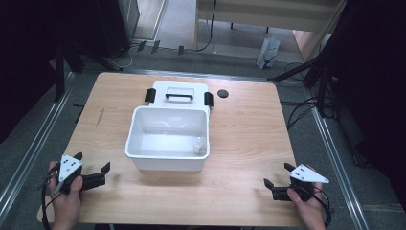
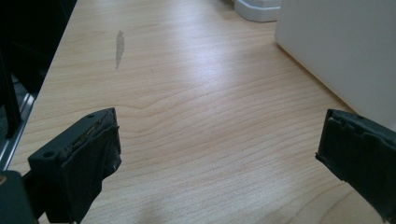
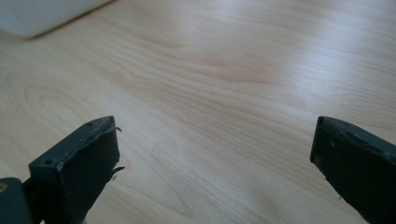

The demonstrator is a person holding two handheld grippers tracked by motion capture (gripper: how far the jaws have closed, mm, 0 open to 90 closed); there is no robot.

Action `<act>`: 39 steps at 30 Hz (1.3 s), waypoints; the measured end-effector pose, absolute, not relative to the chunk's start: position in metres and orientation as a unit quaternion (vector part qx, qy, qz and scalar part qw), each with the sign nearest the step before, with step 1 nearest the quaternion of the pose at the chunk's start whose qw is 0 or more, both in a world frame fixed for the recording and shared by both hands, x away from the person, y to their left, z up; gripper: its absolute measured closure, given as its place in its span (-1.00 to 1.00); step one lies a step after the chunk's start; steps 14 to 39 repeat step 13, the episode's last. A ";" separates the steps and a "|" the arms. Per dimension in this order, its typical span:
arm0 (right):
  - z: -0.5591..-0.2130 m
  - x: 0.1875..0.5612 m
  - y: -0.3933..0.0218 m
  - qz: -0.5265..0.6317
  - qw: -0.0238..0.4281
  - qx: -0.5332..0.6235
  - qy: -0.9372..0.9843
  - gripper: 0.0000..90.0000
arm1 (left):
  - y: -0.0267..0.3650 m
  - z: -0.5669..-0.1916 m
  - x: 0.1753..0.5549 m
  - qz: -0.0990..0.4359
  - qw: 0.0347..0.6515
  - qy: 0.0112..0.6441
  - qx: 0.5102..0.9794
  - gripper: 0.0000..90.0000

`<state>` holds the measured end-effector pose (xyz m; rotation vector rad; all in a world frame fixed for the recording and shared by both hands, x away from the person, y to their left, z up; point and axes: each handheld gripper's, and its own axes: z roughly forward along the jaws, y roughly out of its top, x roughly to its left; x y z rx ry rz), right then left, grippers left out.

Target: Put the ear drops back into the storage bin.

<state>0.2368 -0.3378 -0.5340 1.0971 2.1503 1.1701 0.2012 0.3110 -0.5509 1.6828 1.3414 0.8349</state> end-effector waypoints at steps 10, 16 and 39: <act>-0.544 0.220 -0.356 0.484 0.234 0.440 0.719 -0.98 | 0.310 -0.551 0.202 0.331 0.401 0.532 0.668 -1.00; -0.545 0.220 -0.356 0.489 0.233 0.444 0.714 -0.98 | 0.310 -0.551 0.202 0.332 0.401 0.533 0.667 -1.00; -0.545 0.220 -0.356 0.489 0.233 0.444 0.714 -0.98 | 0.310 -0.551 0.202 0.332 0.401 0.533 0.667 -1.00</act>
